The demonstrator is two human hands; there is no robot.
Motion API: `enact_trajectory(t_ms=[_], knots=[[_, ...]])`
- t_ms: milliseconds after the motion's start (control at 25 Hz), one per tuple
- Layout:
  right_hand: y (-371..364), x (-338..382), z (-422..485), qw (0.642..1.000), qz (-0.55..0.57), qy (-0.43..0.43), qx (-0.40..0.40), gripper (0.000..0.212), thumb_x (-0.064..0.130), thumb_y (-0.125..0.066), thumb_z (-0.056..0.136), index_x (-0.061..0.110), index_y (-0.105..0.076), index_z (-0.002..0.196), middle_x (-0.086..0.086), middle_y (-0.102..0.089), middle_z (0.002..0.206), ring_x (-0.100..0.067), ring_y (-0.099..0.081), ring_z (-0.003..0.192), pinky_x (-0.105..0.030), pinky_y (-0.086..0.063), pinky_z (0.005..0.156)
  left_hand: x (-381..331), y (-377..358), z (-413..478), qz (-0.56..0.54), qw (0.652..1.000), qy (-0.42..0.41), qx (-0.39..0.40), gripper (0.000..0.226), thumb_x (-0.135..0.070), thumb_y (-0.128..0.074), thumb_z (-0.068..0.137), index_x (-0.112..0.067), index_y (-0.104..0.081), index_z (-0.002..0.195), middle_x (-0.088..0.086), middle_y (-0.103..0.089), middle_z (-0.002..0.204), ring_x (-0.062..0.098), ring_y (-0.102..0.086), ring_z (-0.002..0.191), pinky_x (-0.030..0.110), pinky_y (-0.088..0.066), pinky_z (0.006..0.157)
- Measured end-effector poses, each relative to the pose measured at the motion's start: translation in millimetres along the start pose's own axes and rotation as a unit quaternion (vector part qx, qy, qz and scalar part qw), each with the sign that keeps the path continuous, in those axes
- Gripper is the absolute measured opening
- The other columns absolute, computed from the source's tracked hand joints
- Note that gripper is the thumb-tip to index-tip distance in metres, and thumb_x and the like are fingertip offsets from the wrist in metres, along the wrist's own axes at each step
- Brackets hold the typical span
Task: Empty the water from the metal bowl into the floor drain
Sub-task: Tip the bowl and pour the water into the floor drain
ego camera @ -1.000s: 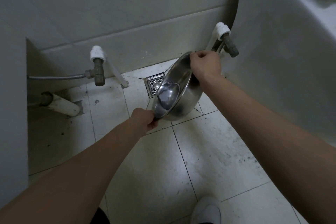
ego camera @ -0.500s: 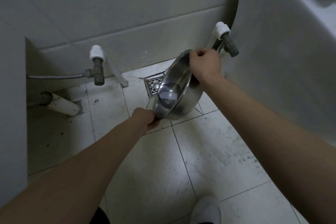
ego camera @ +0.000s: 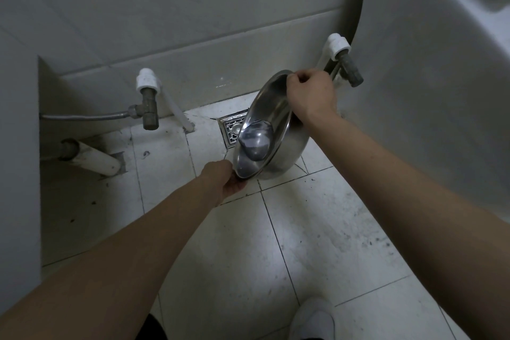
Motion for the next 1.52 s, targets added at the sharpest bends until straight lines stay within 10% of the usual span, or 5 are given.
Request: enact_trajectory(t_ms=[320,1520], knots=[[1.5,6.0,-1.4,1.0,-0.018,0.004,0.0,0.03,0.027,-0.052,0.1,0.009,-0.075,0.1,-0.01,-0.074,0.096,-0.026,-0.07,0.09,-0.05,-0.06,0.087,-0.3,-3.7,-4.8,-0.004,1.0,0.003,0.01,0.038,-0.003,-0.039,0.1,0.01,-0.049,0.135,0.021,-0.062,0.078,0.028,-0.064,0.065,0.032,-0.057,0.039],[0.2,18.3,-6.2,0.999,-0.05,0.021,0.001,0.034,0.027,-0.049,0.1,0.006,-0.076,0.1,-0.013,-0.075,0.098,-0.029,-0.071,0.089,-0.051,-0.059,0.087,3.3,-5.7,-6.3,0.022,1.0,0.016,0.013,0.03,-0.005,-0.036,0.101,0.006,-0.051,0.124,0.021,-0.06,0.081,0.026,-0.061,0.063,0.029,-0.055,0.038]])
Point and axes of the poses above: each hand's wrist, its own z-axis towards the middle knuckle, its own y-axis out of the back of the hand, x = y × z, the point moved 10 cm from there along z, towards the middle knuckle
